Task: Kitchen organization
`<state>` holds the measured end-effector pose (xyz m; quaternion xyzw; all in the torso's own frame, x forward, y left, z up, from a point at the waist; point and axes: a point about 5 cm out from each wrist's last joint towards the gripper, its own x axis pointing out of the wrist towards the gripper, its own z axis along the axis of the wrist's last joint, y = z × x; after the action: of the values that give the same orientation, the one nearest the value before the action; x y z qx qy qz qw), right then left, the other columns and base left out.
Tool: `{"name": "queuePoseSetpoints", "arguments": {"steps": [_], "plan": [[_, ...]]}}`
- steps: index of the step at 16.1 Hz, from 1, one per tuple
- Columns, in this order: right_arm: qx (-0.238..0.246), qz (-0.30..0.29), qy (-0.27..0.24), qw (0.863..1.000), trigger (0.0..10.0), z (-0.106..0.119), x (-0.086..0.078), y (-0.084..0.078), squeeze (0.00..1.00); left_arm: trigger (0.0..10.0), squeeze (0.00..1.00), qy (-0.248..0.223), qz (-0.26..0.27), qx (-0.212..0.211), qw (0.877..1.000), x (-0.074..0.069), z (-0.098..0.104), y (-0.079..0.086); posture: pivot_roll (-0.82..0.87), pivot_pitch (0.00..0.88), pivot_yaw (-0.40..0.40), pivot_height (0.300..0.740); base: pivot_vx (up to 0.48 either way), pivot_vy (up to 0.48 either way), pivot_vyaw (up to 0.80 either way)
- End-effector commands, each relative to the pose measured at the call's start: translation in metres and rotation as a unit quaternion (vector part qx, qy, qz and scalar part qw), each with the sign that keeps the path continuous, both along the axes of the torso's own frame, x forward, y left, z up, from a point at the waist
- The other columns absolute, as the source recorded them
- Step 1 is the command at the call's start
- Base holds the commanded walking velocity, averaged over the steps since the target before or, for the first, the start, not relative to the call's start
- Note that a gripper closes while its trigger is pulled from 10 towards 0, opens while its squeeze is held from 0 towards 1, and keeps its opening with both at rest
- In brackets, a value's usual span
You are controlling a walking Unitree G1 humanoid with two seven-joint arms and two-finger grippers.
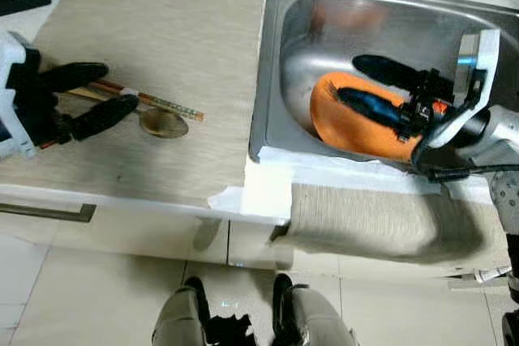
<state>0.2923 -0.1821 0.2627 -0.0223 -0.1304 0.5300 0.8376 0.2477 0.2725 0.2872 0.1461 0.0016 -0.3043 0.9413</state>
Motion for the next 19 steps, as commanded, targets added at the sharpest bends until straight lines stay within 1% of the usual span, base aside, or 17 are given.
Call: {"name": "queuePoseSetpoints", "arguments": {"steps": [1, 2, 3, 4, 5, 6, 7, 8, 10, 12, 13, 14, 15, 17, 19], "plan": [[-0.008, 0.011, 0.002, 1.000, 10.0, 0.001, -0.005, 0.000, 1.00, 10.0, 1.00, -0.010, 0.012, 0.005, 1.000, -0.004, 0.003, 0.005, -0.09, 0.217, -0.099, 0.740, 0.000, 0.000, 0.00], [-0.015, 0.018, 0.008, 1.000, 10.0, -0.001, -0.008, -0.001, 1.00, 10.0, 1.00, -0.012, 0.033, 0.008, 0.999, -0.005, 0.004, 0.013, -0.08, 0.216, -0.103, 0.740, 0.000, 0.000, 0.00], [-0.016, 0.023, 0.016, 0.999, 10.0, -0.002, -0.011, -0.001, 1.00, 10.0, 1.00, -0.021, 0.036, 0.014, 0.999, -0.007, 0.007, 0.016, -0.08, 0.217, -0.109, 0.740, 0.000, 0.000, 0.00], [-0.016, 0.024, 0.022, 0.999, 10.0, -0.004, -0.013, -0.001, 1.00, 10.0, 1.00, -0.027, 0.023, 0.024, 0.999, -0.010, 0.009, 0.016, -0.08, 0.221, -0.114, 0.740, 0.000, 0.000, 0.00], [-0.017, 0.026, 0.028, 0.999, 10.0, -0.006, -0.014, -0.001, 1.00, 10.0, 1.00, -0.024, -0.001, 0.034, 0.999, -0.014, 0.008, 0.014, -0.07, 0.213, -0.114, 0.740, 0.000, 0.000, 0.00], [-0.021, 0.037, 0.031, 0.999, 10.0, -0.007, -0.014, 0.003, 1.00, 10.0, 0.00, -0.014, -0.031, 0.031, 0.999, -0.016, 0.004, 0.011, -0.07, 0.208, -0.112, 0.740, 0.000, 0.000, 0.00], [-0.022, 0.045, 0.033, 0.998, 10.0, -0.007, -0.013, 0.005, 1.00, 10.0, 0.00, -0.011, -0.046, 0.033, 0.998, -0.017, 0.001, 0.010, -0.07, 0.206, -0.114, 0.740, 0.000, 0.000, 0.00], [-0.022, 0.047, 0.034, 0.998, 10.0, -0.007, -0.013, 0.005, 1.00, 10.0, 0.00, -0.011, -0.049, 0.035, 0.998, -0.017, 0.001, 0.010, -0.07, 0.206, -0.114, 0.740, 0.000, 0.000, 0.00], [-0.039, 0.048, 0.031, 0.998, 10.0, -0.010, -0.003, 0.006, 1.00, 10.0, 0.00, -0.047, -0.066, 0.033, 0.996, -0.005, 0.004, -0.001, -0.06, 0.198, -0.109, 0.740, 0.000, 0.000, 0.00], [-0.043, 0.052, 0.031, 0.997, 10.0, -0.009, -0.002, 0.006, 1.00, 10.0, 0.00, -0.055, -0.090, 0.041, 0.994, 0.002, 0.005, -0.011, -0.06, 0.190, -0.110, 0.740, 0.000, 0.000, 0.00], [-0.043, 0.058, 0.032, 0.997, 10.0, -0.009, -0.002, 0.007, 1.00, 10.0, 0.00, -0.056, -0.106, 0.033, 0.992, 0.005, 0.005, -0.014, -0.06, 0.185, -0.109, 0.740, 0.000, 0.000, 0.00], [-0.049, 0.063, 0.037, 0.996, 10.0, -0.014, -0.002, 0.008, 1.00, 10.0, 0.00, -0.033, -0.130, 0.029, 0.990, 0.011, -0.003, -0.017, -0.07, 0.183, -0.103, 0.740, 0.000, 0.000, 0.00], [-0.051, 0.061, 0.040, 0.996, 10.0, -0.016, -0.002, 0.008, 1.00, 10.0, 0.00, -0.018, -0.143, 0.034, 0.989, 0.014, -0.009, -0.019, -0.08, 0.181, -0.097, 0.740, 0.000, 0.000, 0.00], [-0.052, 0.062, 0.039, 0.996, 10.0, -0.014, -0.002, 0.007, 1.00, 10.0, 0.00, -0.013, -0.152, 0.043, 0.987, 0.018, -0.011, -0.022, -0.08, 0.187, -0.095, 0.740, 0.000, 0.000, 0.00], [-0.053, 0.057, 0.043, 0.996, 10.0, -0.016, -0.005, 0.002, 1.00, 10.0, 0.00, 0.006, -0.176, 0.050, 0.983, 0.029, -0.017, -0.022, -0.10, 0.186, -0.087, 0.740, 0.000, 0.000, 0.00]]}}
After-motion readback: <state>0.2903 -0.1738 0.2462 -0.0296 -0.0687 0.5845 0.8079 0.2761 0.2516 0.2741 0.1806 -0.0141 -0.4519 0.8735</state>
